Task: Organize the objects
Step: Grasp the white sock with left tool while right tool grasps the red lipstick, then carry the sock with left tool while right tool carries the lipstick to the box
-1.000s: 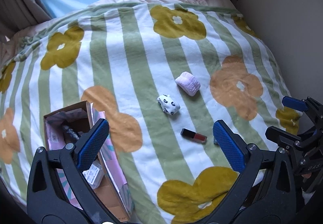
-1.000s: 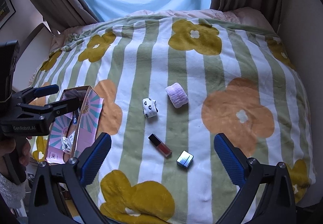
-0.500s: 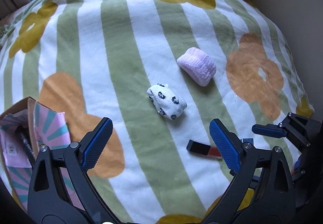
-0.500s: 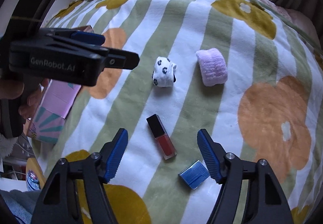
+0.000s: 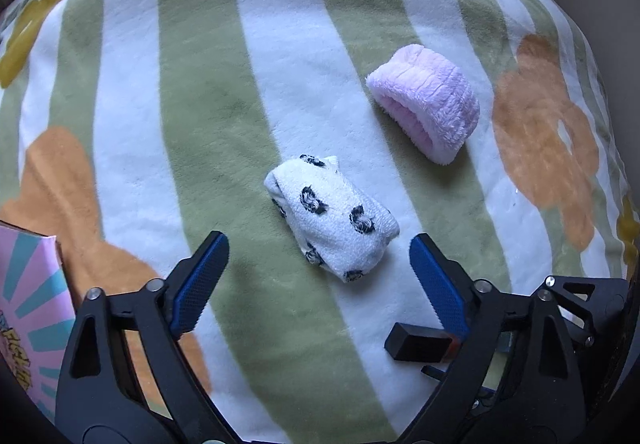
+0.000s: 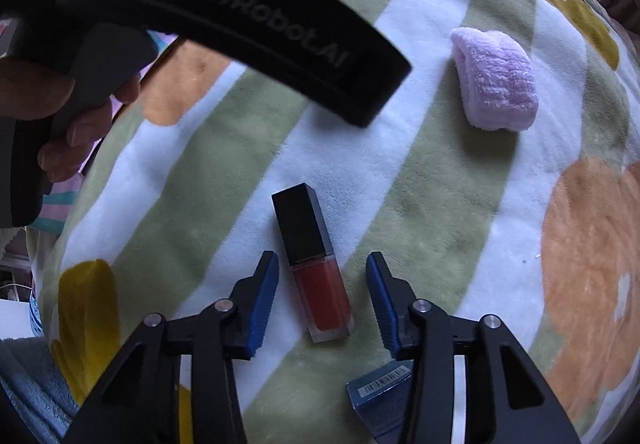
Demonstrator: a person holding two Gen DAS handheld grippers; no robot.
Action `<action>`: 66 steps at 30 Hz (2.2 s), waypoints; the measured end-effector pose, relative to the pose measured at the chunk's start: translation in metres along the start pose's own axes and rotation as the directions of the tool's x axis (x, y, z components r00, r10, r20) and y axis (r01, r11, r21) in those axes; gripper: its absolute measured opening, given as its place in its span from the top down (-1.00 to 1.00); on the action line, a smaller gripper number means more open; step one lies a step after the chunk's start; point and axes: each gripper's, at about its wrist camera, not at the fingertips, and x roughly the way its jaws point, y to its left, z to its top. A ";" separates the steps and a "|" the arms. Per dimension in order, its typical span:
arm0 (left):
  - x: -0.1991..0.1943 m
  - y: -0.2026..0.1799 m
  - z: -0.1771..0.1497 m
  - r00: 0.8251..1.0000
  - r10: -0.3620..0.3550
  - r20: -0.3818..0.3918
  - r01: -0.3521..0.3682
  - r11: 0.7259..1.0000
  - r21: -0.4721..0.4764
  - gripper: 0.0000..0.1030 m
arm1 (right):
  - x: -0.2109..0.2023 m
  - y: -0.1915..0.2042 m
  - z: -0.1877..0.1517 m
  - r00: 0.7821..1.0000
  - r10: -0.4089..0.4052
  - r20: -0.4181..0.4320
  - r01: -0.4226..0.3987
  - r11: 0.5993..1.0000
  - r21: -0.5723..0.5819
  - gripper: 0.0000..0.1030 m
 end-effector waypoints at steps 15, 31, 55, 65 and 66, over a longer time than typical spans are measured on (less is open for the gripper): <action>0.020 0.001 0.010 0.995 -0.092 -0.032 0.092 0.996 0.005 0.17 | 0.003 0.002 -0.005 1.000 -0.025 0.002 0.025 0.999 -0.043 0.58; -0.051 0.007 0.019 0.992 -0.109 0.058 0.107 0.994 0.028 0.18 | -0.063 -0.015 -0.011 0.997 -0.012 0.079 0.001 0.990 0.141 0.64; -0.286 0.057 -0.086 0.977 0.012 0.214 -0.009 1.000 -0.014 0.18 | -0.231 0.056 0.017 0.973 -0.151 0.176 0.071 0.916 0.395 0.64; -0.293 0.071 -0.118 0.975 0.031 0.218 -0.018 0.998 -0.061 0.18 | -0.235 0.073 0.016 0.973 -0.141 0.185 0.064 0.926 0.371 0.64; -0.294 0.072 -0.119 0.975 0.032 0.218 -0.018 0.998 -0.065 0.18 | -0.235 0.074 0.017 0.973 -0.140 0.186 0.064 0.928 0.367 0.64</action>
